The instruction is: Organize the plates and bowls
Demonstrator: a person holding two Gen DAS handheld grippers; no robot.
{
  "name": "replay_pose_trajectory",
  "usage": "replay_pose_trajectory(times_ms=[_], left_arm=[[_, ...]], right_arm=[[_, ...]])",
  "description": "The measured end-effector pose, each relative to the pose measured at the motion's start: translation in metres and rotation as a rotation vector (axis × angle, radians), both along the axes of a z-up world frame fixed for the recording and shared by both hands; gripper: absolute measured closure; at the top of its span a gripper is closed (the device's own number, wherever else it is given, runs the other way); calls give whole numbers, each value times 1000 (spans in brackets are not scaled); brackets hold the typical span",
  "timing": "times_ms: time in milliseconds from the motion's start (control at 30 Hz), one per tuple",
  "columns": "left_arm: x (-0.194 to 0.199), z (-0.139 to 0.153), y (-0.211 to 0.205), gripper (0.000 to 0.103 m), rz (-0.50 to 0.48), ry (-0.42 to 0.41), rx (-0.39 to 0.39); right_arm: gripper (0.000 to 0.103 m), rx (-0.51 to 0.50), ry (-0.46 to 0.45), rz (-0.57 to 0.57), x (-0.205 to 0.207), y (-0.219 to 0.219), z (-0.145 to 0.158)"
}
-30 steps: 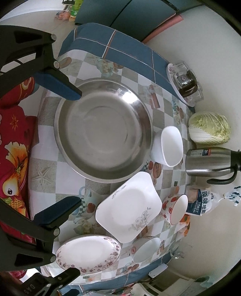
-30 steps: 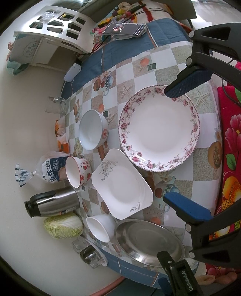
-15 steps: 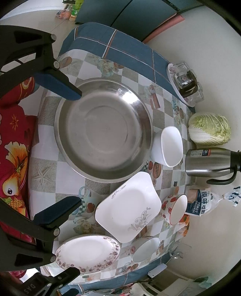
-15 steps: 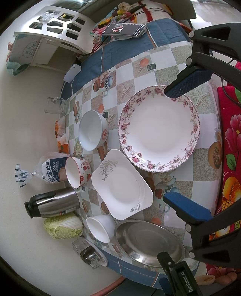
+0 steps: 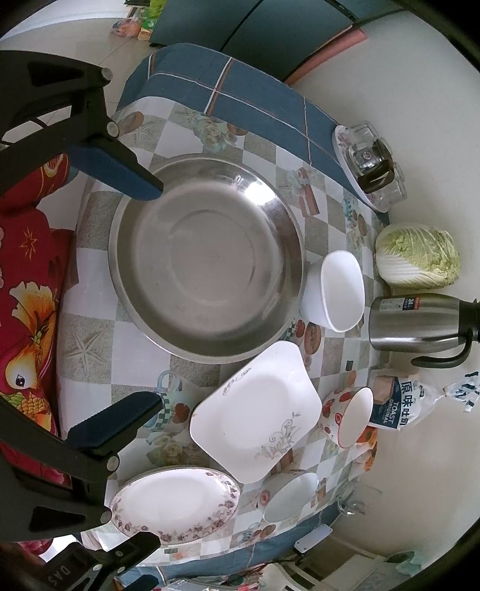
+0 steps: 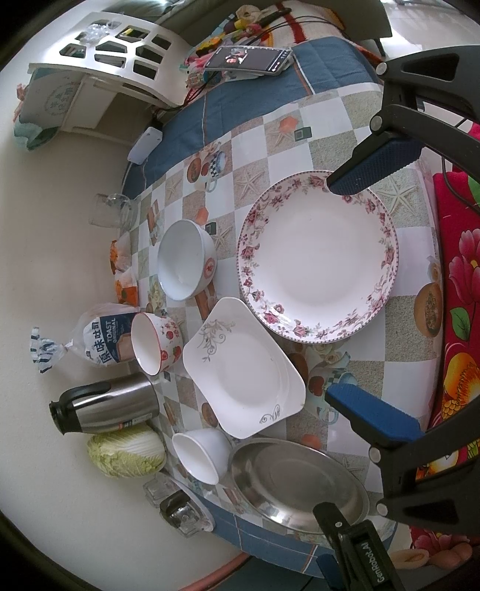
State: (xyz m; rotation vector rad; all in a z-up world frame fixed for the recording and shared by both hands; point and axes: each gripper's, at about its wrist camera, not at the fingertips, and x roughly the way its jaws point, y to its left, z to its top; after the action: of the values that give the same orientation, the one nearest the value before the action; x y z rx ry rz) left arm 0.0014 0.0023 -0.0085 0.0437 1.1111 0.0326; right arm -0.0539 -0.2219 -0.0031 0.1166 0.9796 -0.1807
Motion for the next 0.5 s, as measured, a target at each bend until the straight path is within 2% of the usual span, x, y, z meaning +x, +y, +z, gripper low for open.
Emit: replay_pose_trajectory(times_ms=[367,500], left_arm=[[3,-5,5,0,-1,40,-48],[10,0,7,0,3,26,-69]], right_arm=[[0,-22,0,21,2,9,2],[0,-34,0,35,6,14,3]])
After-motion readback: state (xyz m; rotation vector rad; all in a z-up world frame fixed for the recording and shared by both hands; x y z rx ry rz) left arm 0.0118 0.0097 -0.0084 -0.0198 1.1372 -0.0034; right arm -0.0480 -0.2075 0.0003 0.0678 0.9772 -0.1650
